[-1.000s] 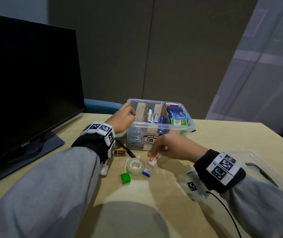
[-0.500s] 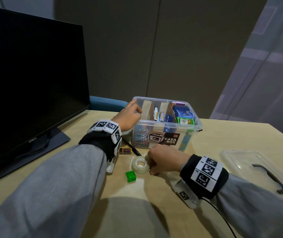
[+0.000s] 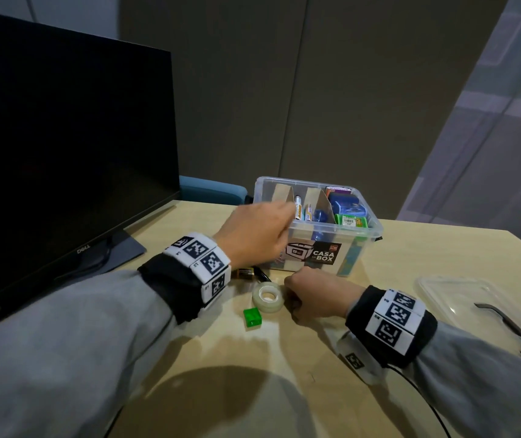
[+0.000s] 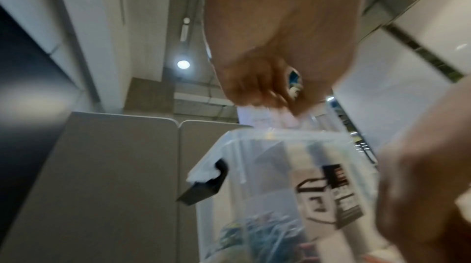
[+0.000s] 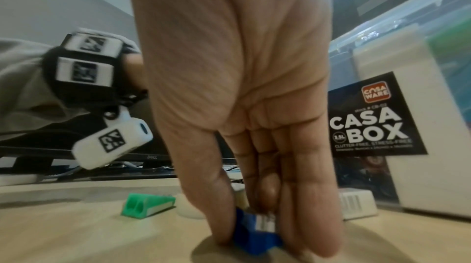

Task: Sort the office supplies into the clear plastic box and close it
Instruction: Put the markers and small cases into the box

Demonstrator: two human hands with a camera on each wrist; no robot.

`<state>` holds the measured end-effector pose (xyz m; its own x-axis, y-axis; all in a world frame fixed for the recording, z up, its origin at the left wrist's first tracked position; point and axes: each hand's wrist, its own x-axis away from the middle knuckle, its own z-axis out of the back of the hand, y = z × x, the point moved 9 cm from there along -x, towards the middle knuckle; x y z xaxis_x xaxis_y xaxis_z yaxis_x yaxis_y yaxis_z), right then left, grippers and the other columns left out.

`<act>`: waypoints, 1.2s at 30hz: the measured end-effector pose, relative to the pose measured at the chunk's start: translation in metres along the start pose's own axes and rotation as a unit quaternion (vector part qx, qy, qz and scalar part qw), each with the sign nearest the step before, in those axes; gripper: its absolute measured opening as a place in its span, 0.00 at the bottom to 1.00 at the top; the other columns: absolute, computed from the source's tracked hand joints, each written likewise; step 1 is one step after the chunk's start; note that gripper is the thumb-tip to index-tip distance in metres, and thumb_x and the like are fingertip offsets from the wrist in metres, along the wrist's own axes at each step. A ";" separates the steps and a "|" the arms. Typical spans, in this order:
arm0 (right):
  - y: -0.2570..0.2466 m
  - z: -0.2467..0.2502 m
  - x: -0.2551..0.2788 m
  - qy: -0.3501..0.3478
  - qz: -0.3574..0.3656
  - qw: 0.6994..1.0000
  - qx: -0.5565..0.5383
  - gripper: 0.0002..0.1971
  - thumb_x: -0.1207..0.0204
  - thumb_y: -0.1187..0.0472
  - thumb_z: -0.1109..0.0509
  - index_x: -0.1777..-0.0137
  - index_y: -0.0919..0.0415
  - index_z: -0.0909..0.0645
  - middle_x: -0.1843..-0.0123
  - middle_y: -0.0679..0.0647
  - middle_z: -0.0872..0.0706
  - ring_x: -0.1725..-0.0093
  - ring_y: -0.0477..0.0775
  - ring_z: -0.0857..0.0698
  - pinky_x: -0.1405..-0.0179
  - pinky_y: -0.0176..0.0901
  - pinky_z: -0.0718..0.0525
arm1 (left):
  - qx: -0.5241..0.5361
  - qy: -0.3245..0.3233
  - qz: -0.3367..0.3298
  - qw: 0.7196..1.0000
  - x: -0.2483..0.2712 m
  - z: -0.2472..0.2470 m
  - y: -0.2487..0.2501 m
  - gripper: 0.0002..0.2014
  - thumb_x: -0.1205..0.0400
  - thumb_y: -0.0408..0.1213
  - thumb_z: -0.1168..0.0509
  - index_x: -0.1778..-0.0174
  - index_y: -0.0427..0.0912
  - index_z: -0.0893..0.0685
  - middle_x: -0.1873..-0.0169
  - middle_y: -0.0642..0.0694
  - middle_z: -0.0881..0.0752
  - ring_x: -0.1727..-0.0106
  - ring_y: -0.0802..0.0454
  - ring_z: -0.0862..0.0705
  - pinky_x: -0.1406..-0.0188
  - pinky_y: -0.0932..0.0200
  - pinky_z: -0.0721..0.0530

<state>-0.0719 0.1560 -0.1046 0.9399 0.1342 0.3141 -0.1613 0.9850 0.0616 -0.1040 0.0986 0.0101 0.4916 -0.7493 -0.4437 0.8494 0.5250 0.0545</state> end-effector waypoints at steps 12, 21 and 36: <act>0.009 0.002 0.004 0.008 0.005 0.998 -0.069 0.13 0.37 0.57 0.20 0.55 0.56 0.17 0.56 0.51 0.15 0.58 0.54 0.16 0.61 0.48 0.14 | -0.044 -0.412 0.037 0.909 0.063 -0.107 -0.003 0.21 0.32 0.52 0.20 0.59 0.37 0.15 0.63 0.44 0.14 0.60 0.44 0.14 0.64 0.53 0.16; 0.054 0.081 0.041 0.154 0.020 0.964 -0.215 0.05 0.29 0.62 0.27 0.54 0.54 0.18 0.61 0.45 0.17 0.65 0.42 0.21 0.69 0.29 0.25 | 0.021 -0.412 0.023 0.911 0.039 -0.087 0.003 0.20 0.28 0.49 0.23 0.47 0.44 0.19 0.51 0.47 0.16 0.54 0.50 0.20 0.69 0.61 0.27; 0.159 0.114 0.043 0.263 -0.039 0.960 -0.087 0.06 0.24 0.64 0.25 0.48 0.58 0.14 0.53 0.49 0.14 0.59 0.47 0.17 0.59 0.34 0.21 | 0.300 0.013 0.030 0.953 -0.094 -0.028 0.015 0.13 0.24 0.41 0.24 0.46 0.46 0.17 0.52 0.54 0.16 0.52 0.61 0.17 0.53 0.66 0.16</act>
<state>-0.0911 0.3058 0.0267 0.9766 0.0515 -0.2090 -0.0752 0.9914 -0.1074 -0.1428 0.1882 0.0281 0.5441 -0.7114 -0.4449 0.7810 0.2356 0.5784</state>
